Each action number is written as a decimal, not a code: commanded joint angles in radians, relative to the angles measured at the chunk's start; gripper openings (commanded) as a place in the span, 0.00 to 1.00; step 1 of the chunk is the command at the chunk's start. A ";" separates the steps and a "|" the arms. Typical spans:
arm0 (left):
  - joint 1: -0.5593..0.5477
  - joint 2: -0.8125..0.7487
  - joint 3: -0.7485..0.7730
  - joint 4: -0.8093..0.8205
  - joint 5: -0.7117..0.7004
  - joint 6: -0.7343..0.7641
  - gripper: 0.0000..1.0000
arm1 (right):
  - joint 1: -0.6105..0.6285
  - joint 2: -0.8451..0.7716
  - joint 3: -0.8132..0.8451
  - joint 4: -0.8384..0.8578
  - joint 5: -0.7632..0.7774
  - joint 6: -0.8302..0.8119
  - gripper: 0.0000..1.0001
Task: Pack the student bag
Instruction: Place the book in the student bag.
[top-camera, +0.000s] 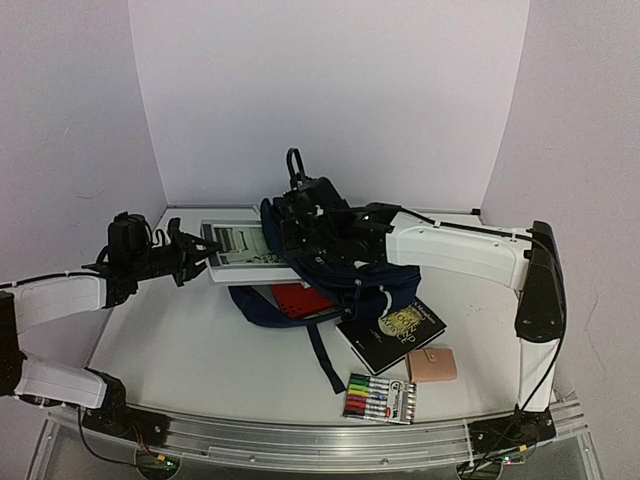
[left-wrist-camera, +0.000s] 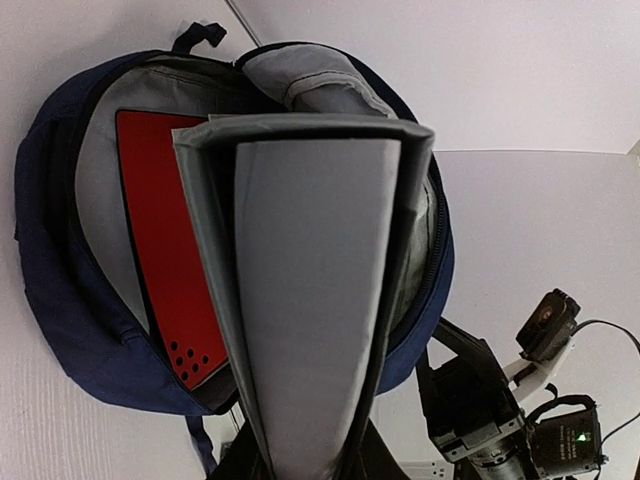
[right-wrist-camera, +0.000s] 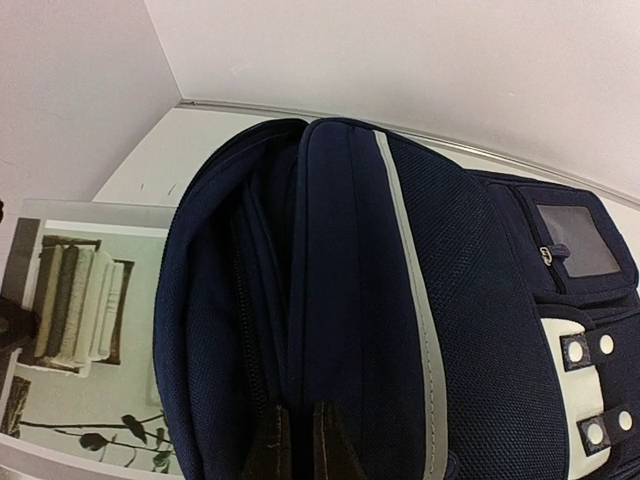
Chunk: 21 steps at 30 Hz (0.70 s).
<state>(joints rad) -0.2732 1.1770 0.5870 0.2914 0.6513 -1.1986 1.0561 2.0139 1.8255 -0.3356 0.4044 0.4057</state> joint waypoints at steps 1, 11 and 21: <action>-0.055 0.083 0.103 0.160 -0.019 0.018 0.19 | 0.005 -0.099 0.021 0.123 -0.009 0.012 0.00; -0.152 0.323 0.246 0.276 -0.114 0.059 0.18 | 0.006 -0.086 0.028 0.122 -0.057 0.013 0.00; -0.235 0.616 0.459 0.237 -0.142 0.125 0.22 | 0.006 -0.059 0.042 0.123 -0.088 0.013 0.00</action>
<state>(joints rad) -0.4816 1.7206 0.9333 0.4843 0.5411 -1.1470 1.0521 2.0060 1.8233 -0.3279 0.3492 0.4099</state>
